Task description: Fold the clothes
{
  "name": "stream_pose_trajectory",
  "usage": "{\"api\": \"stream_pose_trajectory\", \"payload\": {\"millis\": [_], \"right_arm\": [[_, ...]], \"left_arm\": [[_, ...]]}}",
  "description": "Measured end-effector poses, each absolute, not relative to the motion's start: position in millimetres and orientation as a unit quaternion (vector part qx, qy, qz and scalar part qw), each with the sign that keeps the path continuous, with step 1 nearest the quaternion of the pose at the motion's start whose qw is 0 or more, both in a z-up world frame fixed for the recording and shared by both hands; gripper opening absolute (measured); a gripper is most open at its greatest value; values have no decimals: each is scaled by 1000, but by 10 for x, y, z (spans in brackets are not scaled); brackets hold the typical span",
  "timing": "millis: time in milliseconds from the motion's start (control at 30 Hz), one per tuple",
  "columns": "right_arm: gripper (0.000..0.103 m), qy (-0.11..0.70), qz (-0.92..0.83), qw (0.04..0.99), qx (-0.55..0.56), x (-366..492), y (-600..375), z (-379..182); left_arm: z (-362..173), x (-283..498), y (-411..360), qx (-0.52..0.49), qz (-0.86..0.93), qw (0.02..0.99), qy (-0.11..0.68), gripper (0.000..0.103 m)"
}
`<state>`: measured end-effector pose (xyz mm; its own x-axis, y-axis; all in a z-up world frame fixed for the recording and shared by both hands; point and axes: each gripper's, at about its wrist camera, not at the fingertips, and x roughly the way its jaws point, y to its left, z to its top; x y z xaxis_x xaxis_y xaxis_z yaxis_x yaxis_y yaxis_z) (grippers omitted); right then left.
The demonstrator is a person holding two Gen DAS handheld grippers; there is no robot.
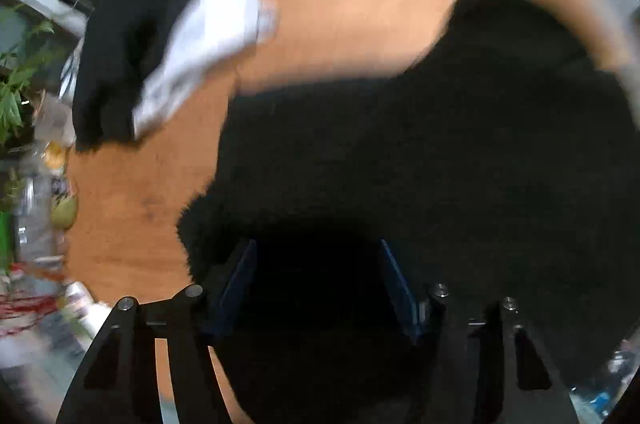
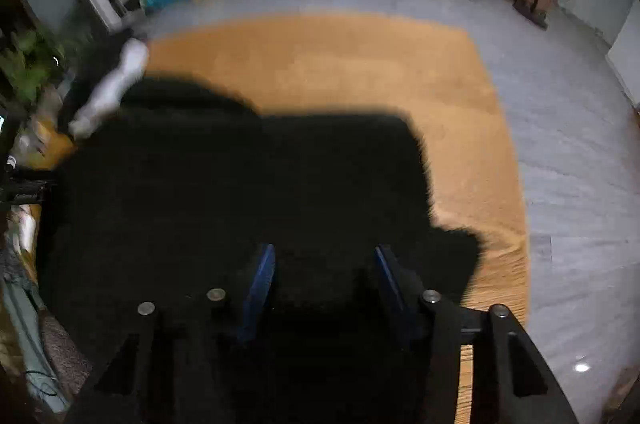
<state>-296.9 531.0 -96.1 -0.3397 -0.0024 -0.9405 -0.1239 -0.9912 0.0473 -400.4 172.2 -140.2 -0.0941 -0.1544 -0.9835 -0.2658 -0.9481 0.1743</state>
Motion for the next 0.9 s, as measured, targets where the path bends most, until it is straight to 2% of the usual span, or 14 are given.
{"api": "stream_pose_trajectory", "payload": {"millis": [67, 100, 200, 267, 300, 367, 400, 467, 500, 600, 667, 767, 833, 900], "right_arm": [[55, 88, 800, 59, -590, -3221, 5432, -1322], [59, 101, 796, 69, -593, -3337, 5480, -1469], [65, 67, 822, 93, -558, -3563, 5373, -1438], [61, 17, 837, 94, -539, -3668, 5209, -1315], [58, 3, 840, 97, -534, -3703, 5132, -1245], [58, -24, 845, 103, -525, -3773, 4978, -1106], [60, -33, 847, 102, -521, -3801, 4900, -1041], [76, -25, 850, 65, -523, -3736, 4732, -953], [83, -25, 849, 46, -525, -3691, 4652, -927], [87, -56, 830, 47, -553, -3605, 4540, -1102], [102, -48, 831, 72, -549, -3595, 4503, -1332], [103, 11, 840, 77, -537, -3594, 4598, -1362], [90, 16, 858, 57, -511, -3167, 4517, -1035], [93, 21, 874, 36, -484, -2740, 4435, -707]], "left_arm": [[-1443, -4102, 1552, -682, 724, 47, 92, 68], [-1395, -4141, 1456, -684, 726, 46, 61, 68], [-1280, -4126, 1335, -687, 725, 29, 32, 64], [-1074, -4021, 1401, -662, 748, 6, 38, 62], [-938, -3950, 1497, -640, 766, 16, 49, 62], [-775, -3839, 1695, -611, 786, 53, 72, 62], [-813, -3821, 1778, -612, 783, 44, 106, 62], [-1050, -3889, 1734, -624, 768, 1, 142, 63], [-1232, -3964, 1677, -636, 757, -22, 148, 69], [-1422, -4033, 1415, -623, 780, 2, 57, 75], [-1357, -3927, 1449, -599, 798, -3, 64, 75], [-1161, -3628, 1548, -576, 813, -16, 84, 75], [-931, -3341, 1553, -575, 816, -9, 60, 75], [-660, -2982, 1570, -561, 826, 45, 28, 75]]}}
